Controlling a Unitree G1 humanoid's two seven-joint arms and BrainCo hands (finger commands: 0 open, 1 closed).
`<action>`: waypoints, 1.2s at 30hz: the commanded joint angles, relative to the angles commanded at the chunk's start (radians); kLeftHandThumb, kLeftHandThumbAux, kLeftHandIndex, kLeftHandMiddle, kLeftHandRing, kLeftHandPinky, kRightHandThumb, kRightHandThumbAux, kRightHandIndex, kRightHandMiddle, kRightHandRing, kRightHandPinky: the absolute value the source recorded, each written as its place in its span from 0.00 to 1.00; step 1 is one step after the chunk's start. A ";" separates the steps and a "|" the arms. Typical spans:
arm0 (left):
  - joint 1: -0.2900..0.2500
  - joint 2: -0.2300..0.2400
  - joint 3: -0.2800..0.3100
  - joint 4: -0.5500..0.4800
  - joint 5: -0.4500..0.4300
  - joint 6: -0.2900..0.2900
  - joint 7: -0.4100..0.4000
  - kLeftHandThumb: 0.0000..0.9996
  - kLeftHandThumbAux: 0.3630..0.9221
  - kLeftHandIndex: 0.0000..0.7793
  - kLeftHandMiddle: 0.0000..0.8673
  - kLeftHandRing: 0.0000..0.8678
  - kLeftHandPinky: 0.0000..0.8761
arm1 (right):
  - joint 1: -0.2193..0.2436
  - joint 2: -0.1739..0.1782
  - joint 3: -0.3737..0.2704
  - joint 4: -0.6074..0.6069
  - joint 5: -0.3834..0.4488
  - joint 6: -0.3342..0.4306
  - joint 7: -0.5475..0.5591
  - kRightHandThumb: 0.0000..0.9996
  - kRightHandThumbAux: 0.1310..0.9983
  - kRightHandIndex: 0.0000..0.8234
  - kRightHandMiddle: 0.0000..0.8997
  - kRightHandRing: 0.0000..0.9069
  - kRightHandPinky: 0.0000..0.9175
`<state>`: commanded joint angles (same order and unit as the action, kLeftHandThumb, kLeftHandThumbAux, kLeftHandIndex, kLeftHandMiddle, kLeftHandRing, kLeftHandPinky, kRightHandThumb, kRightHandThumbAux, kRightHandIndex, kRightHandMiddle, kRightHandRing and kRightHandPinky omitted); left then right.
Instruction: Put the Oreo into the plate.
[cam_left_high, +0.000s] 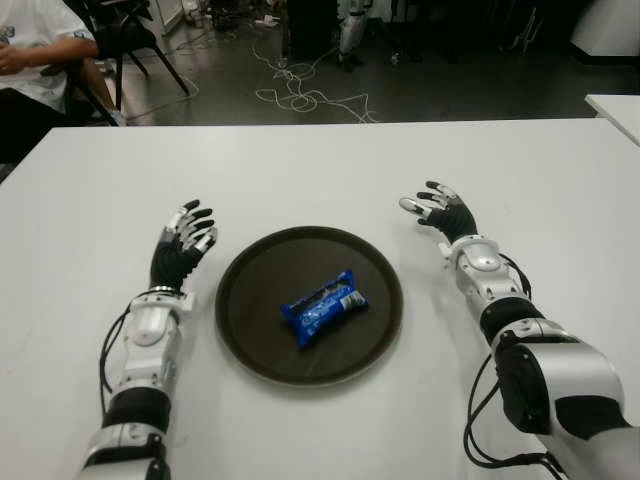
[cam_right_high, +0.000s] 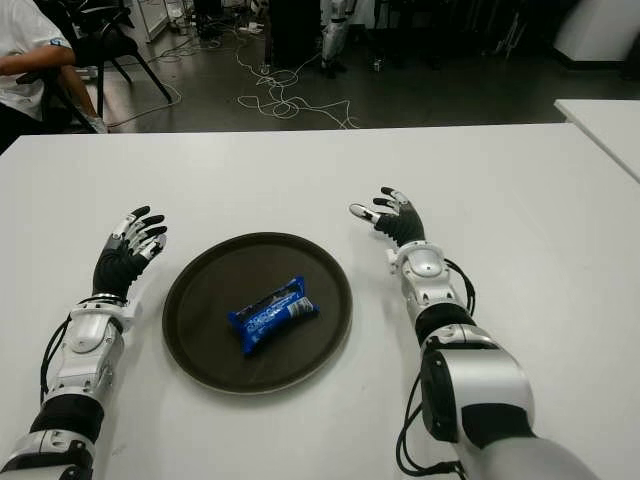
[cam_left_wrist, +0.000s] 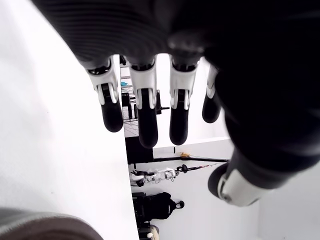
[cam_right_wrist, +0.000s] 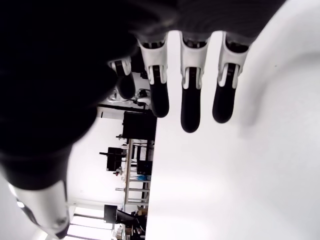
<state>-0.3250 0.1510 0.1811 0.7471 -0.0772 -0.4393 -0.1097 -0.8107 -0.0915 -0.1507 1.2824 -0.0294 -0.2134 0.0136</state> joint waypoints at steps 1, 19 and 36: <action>0.001 0.000 0.000 -0.002 0.001 -0.001 0.000 0.10 0.63 0.19 0.25 0.23 0.20 | 0.000 0.000 0.001 0.000 -0.001 -0.001 0.000 0.00 0.68 0.19 0.26 0.29 0.34; 0.000 0.013 -0.001 0.000 -0.001 0.025 0.001 0.11 0.66 0.18 0.24 0.22 0.18 | 0.001 0.007 0.010 -0.004 -0.002 -0.008 -0.008 0.00 0.69 0.21 0.28 0.31 0.36; -0.005 0.015 -0.003 0.012 0.002 0.019 0.008 0.10 0.63 0.19 0.25 0.23 0.18 | 0.004 0.004 0.026 -0.004 -0.012 -0.019 -0.015 0.00 0.68 0.22 0.27 0.29 0.33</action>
<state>-0.3297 0.1658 0.1784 0.7594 -0.0749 -0.4201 -0.1015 -0.8064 -0.0870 -0.1251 1.2786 -0.0416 -0.2320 -0.0015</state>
